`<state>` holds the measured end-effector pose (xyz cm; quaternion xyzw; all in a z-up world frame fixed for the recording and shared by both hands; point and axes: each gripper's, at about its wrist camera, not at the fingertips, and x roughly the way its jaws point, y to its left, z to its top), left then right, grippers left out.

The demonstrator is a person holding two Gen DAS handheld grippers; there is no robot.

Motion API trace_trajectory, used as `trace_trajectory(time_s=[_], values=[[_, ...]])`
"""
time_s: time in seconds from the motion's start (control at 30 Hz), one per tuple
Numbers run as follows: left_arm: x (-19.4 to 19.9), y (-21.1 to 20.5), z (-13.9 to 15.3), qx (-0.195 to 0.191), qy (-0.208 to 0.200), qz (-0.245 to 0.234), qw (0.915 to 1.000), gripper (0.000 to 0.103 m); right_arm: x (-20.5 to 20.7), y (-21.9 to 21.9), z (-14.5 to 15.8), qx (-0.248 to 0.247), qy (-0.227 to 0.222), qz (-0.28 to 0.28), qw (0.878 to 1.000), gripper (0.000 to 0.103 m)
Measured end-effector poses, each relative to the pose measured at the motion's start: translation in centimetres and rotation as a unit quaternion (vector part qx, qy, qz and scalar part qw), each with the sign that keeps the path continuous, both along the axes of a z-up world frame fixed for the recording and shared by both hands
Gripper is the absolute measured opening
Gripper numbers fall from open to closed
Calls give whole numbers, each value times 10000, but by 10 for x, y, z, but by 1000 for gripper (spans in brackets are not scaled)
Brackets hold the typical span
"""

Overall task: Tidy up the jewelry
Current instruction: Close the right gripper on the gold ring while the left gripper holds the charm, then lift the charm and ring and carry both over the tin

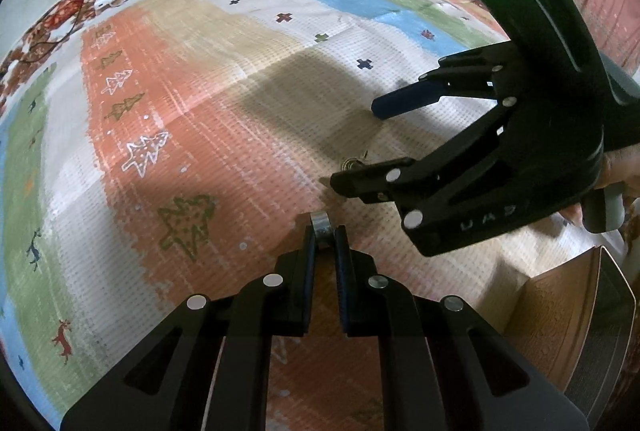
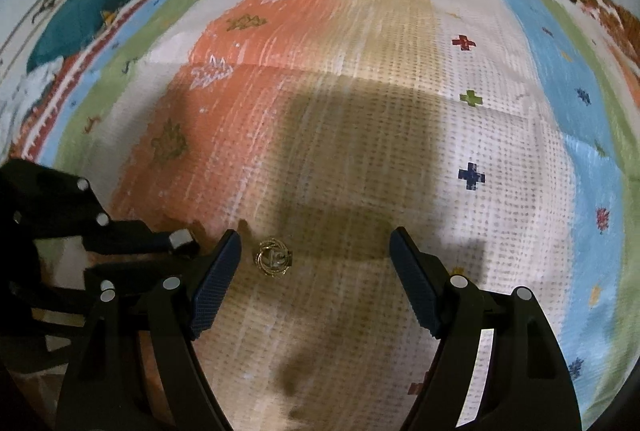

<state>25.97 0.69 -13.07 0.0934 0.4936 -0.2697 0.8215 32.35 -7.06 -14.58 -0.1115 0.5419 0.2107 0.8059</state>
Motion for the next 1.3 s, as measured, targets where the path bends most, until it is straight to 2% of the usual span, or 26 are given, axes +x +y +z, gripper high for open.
trace_trajectory(time_s=[0.13, 0.23, 0.3, 0.37, 0.8, 1.3], values=[[-1, 1, -1, 16, 0, -18, 10000, 9, 1, 0, 0, -183, -13, -24, 9998, 68], [-1, 1, -1, 25, -6, -25, 10000, 9, 3, -5, 2, -200, -1, -85, 9998, 50], [-1, 1, -1, 31, -2, -19, 10000, 9, 3, -6, 3, -207, 12, -96, 9997, 29], [-1, 0, -1, 53, -2, -10, 10000, 9, 3, -7, 3, -204, 32, -92, 9997, 20], [-9, -2, 11, 59, -76, 85, 9999, 9, -4, -9, 11, -116, 134, -99, 9998, 19], [-38, 1, 38, 166, -305, 359, 9988, 9, -33, -13, 46, 48, -164, 12, 9999, 19]])
